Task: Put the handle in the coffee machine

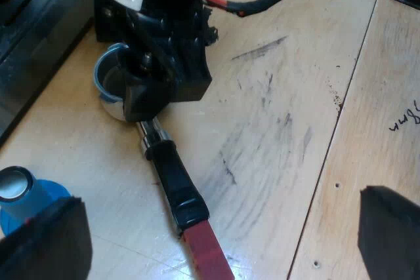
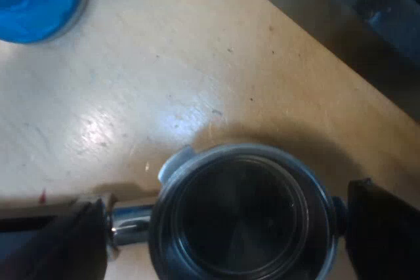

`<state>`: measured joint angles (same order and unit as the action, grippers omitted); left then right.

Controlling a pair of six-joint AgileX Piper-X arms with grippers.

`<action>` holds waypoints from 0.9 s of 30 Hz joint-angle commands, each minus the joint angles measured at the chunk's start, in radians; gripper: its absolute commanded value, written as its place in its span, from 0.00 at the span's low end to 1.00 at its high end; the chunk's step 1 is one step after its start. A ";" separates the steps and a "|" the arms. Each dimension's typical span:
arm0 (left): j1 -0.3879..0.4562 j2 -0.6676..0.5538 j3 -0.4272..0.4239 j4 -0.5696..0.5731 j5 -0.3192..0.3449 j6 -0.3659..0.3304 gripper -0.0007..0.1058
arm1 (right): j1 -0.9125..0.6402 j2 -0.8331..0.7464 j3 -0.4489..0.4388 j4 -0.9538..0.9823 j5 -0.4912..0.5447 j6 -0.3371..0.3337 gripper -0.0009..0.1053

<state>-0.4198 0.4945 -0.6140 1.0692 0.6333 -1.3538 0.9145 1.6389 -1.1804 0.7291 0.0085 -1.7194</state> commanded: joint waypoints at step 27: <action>-0.001 0.000 -0.001 -0.016 -0.008 -0.011 0.79 | -0.003 0.061 -0.007 0.028 -0.008 -0.038 0.72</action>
<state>-0.4198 0.4945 -0.6140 1.0671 0.6333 -1.3538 0.9121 1.6994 -1.1862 0.7379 0.0089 -1.7495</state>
